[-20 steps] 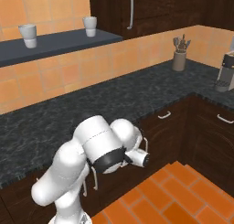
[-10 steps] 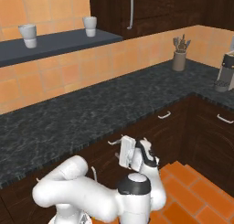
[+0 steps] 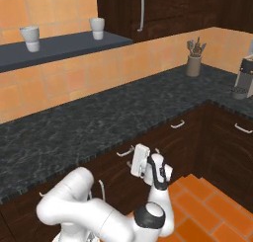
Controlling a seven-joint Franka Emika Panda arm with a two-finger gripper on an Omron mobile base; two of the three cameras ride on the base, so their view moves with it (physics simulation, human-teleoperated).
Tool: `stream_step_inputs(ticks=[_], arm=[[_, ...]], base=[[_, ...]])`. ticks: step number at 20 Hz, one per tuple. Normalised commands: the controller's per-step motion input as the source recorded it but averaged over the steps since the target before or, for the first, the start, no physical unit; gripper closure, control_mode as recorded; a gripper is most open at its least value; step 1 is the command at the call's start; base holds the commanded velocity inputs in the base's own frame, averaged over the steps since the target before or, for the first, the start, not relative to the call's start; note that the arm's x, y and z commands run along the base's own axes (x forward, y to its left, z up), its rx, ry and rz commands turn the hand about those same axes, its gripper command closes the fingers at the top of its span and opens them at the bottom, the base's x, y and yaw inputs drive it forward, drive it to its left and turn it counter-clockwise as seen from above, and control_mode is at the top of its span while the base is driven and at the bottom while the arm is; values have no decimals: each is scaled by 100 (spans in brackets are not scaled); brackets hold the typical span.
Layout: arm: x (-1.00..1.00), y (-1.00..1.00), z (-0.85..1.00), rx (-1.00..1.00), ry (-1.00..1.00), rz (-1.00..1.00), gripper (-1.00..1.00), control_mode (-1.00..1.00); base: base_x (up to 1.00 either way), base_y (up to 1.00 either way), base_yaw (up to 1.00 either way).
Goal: Take a straw from the drawer in front and place it inside the glass cup on the dining counter.
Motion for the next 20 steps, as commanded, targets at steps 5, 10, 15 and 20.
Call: stream_step_inputs(ticks=[5,10,15,20], arm=[[48,0,-37,2,3,5,-100,-100],[17,6,-28,0,0,4,-100,-100],[24,11,-20,1,0,1,-100,-100],[23,21,-20,2,0,0,-100,-100]], base=[[0,0,0],[0,0,0],[0,0,0],[0,0,0]])
